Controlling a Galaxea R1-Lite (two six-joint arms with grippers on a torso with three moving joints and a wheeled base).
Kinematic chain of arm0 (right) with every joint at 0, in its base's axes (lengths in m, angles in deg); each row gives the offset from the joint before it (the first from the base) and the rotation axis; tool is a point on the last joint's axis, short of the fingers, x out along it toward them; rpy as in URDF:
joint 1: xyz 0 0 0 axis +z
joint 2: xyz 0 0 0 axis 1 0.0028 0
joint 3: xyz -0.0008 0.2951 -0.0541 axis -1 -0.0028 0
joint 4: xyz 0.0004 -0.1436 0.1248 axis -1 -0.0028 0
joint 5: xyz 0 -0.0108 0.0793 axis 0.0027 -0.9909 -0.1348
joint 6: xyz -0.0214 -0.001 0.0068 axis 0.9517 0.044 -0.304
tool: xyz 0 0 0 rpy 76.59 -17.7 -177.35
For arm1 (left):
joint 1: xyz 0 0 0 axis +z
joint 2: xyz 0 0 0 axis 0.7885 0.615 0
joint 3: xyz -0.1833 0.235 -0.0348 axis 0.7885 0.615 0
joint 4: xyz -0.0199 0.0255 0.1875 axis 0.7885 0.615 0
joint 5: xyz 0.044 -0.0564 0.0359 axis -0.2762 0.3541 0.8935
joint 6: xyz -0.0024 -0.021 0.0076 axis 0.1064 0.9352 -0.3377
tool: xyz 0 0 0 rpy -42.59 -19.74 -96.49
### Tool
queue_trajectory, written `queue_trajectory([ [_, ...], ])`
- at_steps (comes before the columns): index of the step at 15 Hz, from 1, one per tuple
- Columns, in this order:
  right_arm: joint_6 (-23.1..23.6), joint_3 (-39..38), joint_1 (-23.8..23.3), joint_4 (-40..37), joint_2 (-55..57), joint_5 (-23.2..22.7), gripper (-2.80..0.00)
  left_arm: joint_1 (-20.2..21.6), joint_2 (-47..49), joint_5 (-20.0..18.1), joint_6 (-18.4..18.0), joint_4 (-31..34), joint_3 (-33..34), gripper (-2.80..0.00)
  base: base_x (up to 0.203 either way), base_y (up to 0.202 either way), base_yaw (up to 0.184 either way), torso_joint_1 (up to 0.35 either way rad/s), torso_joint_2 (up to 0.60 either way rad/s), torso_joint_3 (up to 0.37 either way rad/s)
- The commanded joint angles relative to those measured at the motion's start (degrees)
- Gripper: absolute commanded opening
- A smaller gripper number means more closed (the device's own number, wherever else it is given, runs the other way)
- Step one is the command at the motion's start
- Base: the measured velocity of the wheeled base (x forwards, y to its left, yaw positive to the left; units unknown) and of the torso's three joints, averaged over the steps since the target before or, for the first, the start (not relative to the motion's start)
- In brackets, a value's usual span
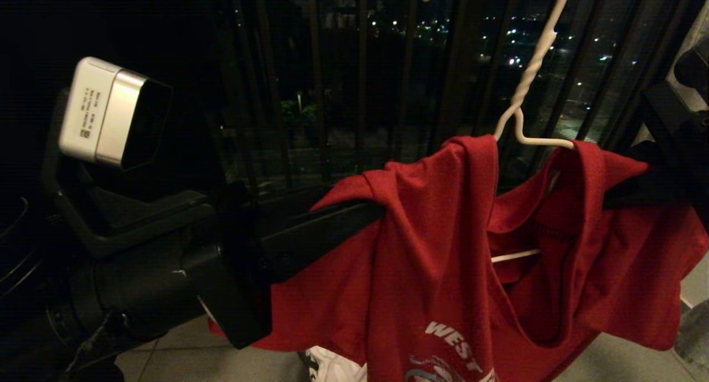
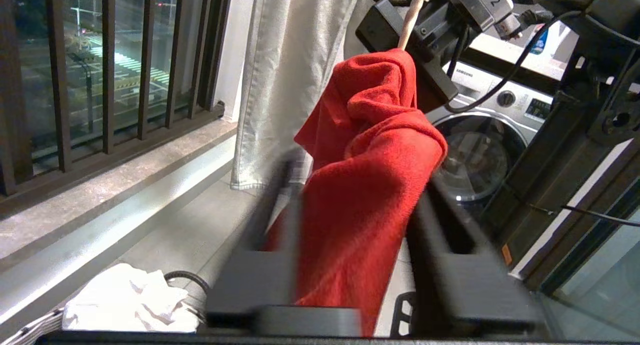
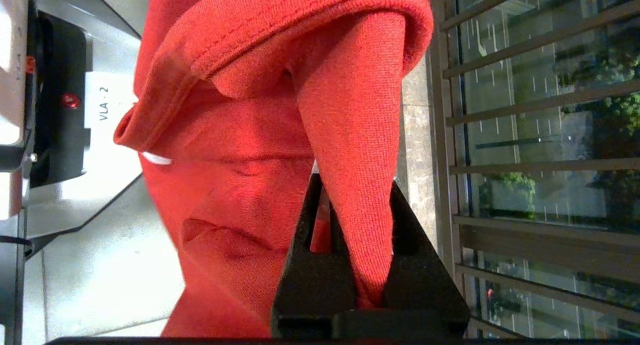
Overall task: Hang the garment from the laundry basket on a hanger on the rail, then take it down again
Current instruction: Hang the clothes rack on the clothesline
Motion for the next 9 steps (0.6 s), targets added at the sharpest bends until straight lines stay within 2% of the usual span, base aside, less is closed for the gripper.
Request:
queue_trajectory([
  [1, 0.3, 0.1, 0.0, -0.2, 0.2, -0.1, -2.8, 0.1, 0.0, -0.1, -0.6, 0.1, 0.0, 0.0, 0.0, 0.0, 0.0, 0.0, 0.0, 0.0],
  [4, 0.3, 0.5, -0.1, 0.0, 0.4, 0.8, -2.8, 1.8, -1.7, -0.1, -6.2, 5.5, -0.1, 0.0, 0.0, 0.0, 0.0, 0.0, 0.0, 0.0],
  [9, 0.3, 0.7, -1.1, 0.3, 1.3, 1.0, -2.8, 2.3, -4.3, -0.1, -7.3, 6.1, 0.4, 0.0, 0.0, 0.0, 0.0, 0.0, 0.0, 0.0],
])
